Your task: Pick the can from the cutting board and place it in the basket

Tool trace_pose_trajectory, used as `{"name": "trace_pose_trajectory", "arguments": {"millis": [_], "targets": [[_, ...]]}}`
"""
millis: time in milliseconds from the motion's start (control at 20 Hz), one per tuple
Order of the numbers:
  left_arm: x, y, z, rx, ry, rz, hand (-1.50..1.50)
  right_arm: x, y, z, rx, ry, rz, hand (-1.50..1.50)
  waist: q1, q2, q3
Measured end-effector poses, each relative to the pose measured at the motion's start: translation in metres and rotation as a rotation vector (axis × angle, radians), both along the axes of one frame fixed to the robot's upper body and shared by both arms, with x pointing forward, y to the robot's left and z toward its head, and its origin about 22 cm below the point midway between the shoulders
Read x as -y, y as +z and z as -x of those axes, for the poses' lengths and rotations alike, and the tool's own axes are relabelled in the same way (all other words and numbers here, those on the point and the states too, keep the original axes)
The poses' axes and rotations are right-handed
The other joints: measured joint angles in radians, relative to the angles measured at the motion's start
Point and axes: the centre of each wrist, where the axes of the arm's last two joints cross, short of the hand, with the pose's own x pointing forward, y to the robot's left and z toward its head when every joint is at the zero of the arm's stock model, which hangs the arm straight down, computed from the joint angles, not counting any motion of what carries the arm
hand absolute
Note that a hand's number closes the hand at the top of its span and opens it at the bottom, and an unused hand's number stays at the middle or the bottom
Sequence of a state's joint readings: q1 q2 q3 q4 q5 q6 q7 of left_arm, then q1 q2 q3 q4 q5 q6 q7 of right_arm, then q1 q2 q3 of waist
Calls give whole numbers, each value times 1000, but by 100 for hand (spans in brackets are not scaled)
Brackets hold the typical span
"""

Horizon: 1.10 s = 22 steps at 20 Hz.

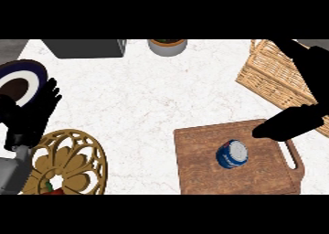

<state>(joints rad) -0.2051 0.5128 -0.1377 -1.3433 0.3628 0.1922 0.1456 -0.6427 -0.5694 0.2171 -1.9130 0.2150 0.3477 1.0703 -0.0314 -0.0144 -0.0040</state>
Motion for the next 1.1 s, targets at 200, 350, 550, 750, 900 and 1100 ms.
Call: {"name": "trace_pose_trajectory", "arguments": {"millis": [200,350,550,750,900,1100], "targets": [[-4,-2,2,-4,7,0,0,18,13,15,-58,49,-50,-150,-3,0,1],[-9,-1,5,2,7,1,0,33,20,34,-76,77,-101,-150,-2,1,2],[-7,3,6,1,-4,6,0,47,26,65,-40,83,-143,-150,3,4,3],[-7,5,5,6,-3,6,0,56,15,96,-14,75,-165,-150,6,6,4],[-4,3,4,13,-10,1,0,54,-2,106,-16,52,-164,-150,15,10,4],[-4,8,2,13,-17,4,0,51,-33,111,-7,13,-166,-150,23,12,4]]}}
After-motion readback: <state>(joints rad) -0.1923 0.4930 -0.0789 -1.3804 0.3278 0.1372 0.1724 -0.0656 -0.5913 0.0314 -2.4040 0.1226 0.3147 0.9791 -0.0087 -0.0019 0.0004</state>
